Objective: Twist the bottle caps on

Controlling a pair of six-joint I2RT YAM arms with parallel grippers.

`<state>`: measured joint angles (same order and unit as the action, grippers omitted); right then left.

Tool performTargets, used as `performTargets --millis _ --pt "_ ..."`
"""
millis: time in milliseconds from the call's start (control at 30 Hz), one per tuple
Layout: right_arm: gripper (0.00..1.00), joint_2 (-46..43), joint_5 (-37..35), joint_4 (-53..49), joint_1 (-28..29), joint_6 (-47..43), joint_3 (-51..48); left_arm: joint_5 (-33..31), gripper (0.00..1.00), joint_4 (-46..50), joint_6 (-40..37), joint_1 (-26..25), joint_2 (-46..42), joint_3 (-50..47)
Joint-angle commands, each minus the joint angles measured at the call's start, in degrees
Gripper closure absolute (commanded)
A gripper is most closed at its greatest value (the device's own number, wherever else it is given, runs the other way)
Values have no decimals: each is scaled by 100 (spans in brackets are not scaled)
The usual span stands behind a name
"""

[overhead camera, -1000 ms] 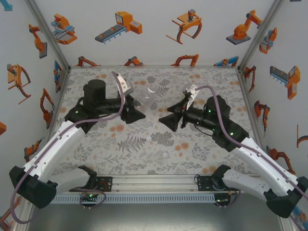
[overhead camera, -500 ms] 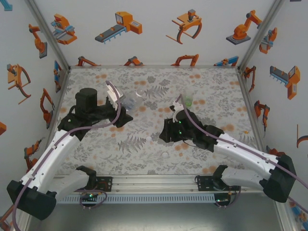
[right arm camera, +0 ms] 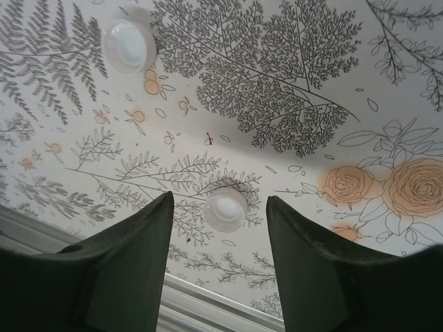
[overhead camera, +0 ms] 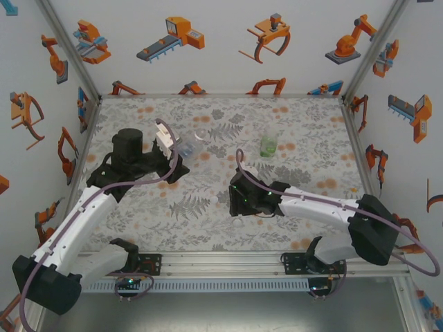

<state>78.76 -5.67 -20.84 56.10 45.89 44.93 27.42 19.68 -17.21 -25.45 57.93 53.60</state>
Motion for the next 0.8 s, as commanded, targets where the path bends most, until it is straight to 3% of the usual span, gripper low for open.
performTargets --millis 0,267,767 --pt "45 220 4 -60 50 227 -98 -20 100 -111 -42 18 -19 78" --pt "47 777 311 66 213 256 17 -26 100 -208 25 19 -32 36" --pt "54 1273 -115 -760 551 323 535 27 99 -98 43 16 123 142"
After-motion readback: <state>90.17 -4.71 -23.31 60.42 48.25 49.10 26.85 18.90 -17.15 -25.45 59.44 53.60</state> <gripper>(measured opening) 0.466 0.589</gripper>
